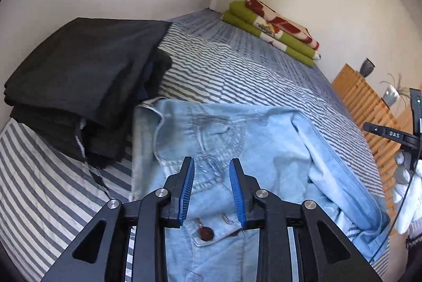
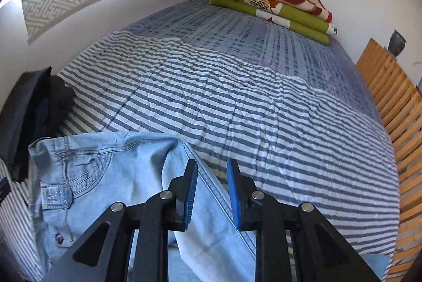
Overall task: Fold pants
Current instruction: 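Lift the denim jacket with both tools and shake it out, then lay the jacket flat on the bed and open both tools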
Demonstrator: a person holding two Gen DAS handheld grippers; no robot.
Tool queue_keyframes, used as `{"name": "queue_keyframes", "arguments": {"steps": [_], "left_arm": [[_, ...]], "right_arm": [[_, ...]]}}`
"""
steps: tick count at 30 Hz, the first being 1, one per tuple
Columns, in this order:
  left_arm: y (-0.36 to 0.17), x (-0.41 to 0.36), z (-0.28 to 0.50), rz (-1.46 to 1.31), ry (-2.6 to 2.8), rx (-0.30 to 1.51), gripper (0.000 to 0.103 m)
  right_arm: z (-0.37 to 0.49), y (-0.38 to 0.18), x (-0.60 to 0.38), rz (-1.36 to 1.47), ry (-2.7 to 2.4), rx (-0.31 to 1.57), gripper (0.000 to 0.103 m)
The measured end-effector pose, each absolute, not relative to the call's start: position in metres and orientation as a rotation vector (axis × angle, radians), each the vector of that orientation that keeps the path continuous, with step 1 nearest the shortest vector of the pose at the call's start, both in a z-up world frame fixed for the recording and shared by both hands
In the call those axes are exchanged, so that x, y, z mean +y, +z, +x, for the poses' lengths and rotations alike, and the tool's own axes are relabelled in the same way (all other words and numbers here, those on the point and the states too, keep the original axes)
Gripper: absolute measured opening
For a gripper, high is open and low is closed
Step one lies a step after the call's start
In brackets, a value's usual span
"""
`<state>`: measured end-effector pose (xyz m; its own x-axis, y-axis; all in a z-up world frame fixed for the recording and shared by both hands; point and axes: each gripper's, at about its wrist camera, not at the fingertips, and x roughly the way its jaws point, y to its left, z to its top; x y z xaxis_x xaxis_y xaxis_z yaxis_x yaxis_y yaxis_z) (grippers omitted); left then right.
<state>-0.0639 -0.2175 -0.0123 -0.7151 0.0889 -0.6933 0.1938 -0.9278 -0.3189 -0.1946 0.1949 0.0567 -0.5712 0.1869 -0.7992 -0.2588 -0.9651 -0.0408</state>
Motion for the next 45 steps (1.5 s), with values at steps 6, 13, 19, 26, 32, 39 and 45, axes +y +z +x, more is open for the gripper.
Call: {"name": "queue_keyframes", "arguments": {"steps": [6, 13, 19, 26, 32, 39, 45], "left_arm": [[-0.031, -0.152, -0.075, 1.373, -2.871, 0.517, 0.039], [-0.064, -0.079, -0.072, 1.599, -2.888, 0.502, 0.04], [-0.076, -0.055, -0.075, 1.653, -2.881, 0.423, 0.04], [-0.091, -0.073, -0.088, 1.67, -2.818, 0.45, 0.04], [-0.091, -0.084, -0.099, 1.635, -2.8, 0.491, 0.04], [-0.102, -0.078, -0.113, 1.651, -2.79, 0.437, 0.04], [-0.103, -0.077, -0.118, 1.647, -2.796, 0.407, 0.04]], "right_arm": [[-0.028, 0.054, 0.25, -1.225, 2.421, 0.212, 0.032], [0.106, -0.002, 0.268, -1.332, 2.203, 0.155, 0.044], [0.108, -0.014, 0.241, -1.337, 2.292, 0.152, 0.061], [0.07, -0.022, 0.254, -1.501, 2.203, 0.074, 0.003], [0.062, 0.062, 0.318, -1.317, 2.257, 0.136, 0.003], [-0.049, 0.078, 0.401, -1.206, 2.08, -0.16, 0.001], [-0.125, 0.043, 0.488, -1.082, 1.783, -0.266, 0.03]]}}
